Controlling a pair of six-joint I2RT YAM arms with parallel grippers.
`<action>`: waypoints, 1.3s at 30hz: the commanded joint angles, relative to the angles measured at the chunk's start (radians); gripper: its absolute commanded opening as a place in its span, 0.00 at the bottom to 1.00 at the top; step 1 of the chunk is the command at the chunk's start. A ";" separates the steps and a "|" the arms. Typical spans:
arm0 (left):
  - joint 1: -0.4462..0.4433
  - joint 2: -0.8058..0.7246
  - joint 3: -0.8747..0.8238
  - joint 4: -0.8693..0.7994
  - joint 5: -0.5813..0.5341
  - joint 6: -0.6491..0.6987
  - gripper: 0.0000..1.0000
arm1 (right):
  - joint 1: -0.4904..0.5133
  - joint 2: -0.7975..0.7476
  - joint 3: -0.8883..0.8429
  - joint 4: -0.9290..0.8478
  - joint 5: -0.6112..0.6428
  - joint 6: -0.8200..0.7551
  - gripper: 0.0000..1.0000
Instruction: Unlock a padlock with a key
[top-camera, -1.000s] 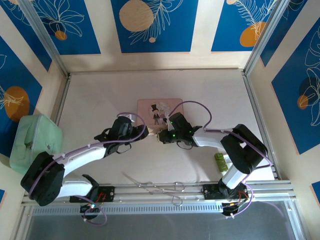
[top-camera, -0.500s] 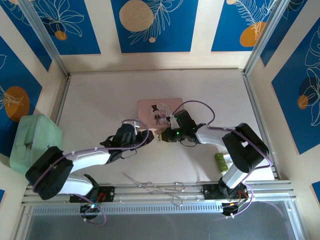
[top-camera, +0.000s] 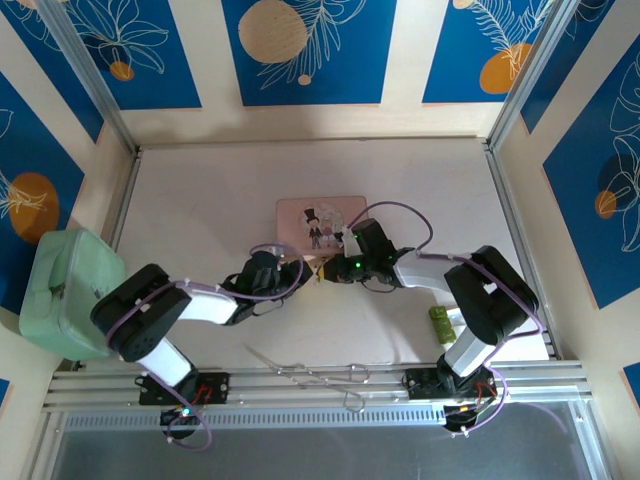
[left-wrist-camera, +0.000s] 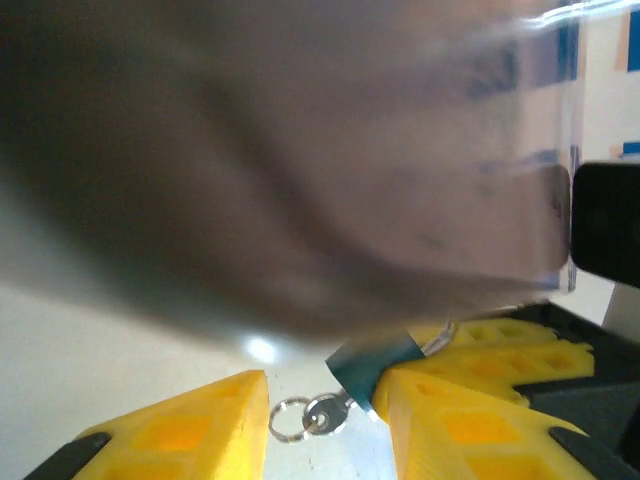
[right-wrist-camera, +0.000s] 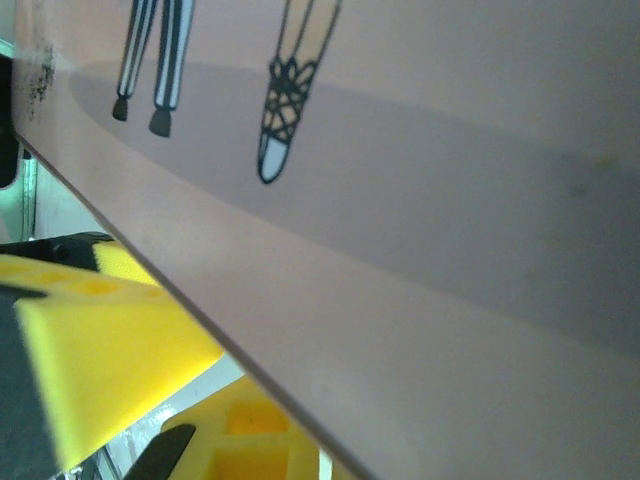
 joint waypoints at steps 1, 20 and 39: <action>-0.009 0.057 -0.022 0.123 0.042 -0.051 0.36 | -0.004 0.015 -0.013 0.051 -0.093 0.046 0.00; -0.037 0.024 -0.110 0.170 -0.061 -0.058 0.38 | 0.002 0.043 -0.014 0.100 -0.110 0.079 0.00; -0.050 0.243 -0.091 0.550 -0.067 -0.168 0.30 | 0.005 0.062 -0.005 0.130 -0.130 0.109 0.00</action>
